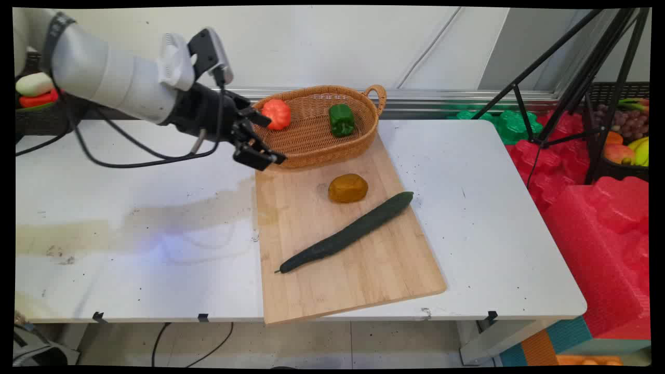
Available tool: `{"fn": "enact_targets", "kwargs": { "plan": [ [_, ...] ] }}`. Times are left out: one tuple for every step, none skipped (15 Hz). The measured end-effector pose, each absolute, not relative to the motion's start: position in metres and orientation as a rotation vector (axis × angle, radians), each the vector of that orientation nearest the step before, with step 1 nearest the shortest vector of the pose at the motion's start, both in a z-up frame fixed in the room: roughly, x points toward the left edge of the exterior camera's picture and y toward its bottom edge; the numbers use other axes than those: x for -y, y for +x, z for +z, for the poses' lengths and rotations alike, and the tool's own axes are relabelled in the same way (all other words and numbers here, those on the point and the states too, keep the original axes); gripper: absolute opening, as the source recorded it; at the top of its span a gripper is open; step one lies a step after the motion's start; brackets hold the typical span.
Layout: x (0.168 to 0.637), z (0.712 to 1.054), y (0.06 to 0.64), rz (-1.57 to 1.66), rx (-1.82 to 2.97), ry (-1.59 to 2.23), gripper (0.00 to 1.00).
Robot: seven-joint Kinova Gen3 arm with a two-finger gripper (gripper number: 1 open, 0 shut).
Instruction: Pick up the potato from the cutting board
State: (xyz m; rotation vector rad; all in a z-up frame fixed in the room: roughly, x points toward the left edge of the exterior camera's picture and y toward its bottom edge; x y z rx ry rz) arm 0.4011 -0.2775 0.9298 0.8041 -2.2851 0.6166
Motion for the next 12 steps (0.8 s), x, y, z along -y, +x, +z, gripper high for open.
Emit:
{"fn": "enact_targets", "kwargs": {
  "plan": [
    [0.282,0.929,0.395,0.617,2.286,0.807,1.0],
    [0.289,0.927,0.388,0.615,2.289,0.811,1.0],
    [0.297,0.925,0.379,0.613,2.296,0.816,1.0],
    [0.303,0.923,0.373,0.611,2.303,0.817,1.0],
    [0.309,0.92,0.367,0.608,2.311,0.817,1.0],
    [0.316,0.916,0.359,0.604,2.325,0.816,1.0],
    [0.325,0.911,0.35,0.596,2.342,0.813,1.0],
    [0.334,0.905,0.341,0.586,2.357,0.813,1.0],
    [0.341,0.899,0.334,0.577,2.371,0.813,1.0],
    [0.346,0.895,0.329,0.571,2.38,0.814,1.0],
    [0.354,0.89,0.322,0.56,2.394,0.814,1.0],
    [0.362,0.882,0.314,0.546,2.41,0.812,1.0]
  ]
}}
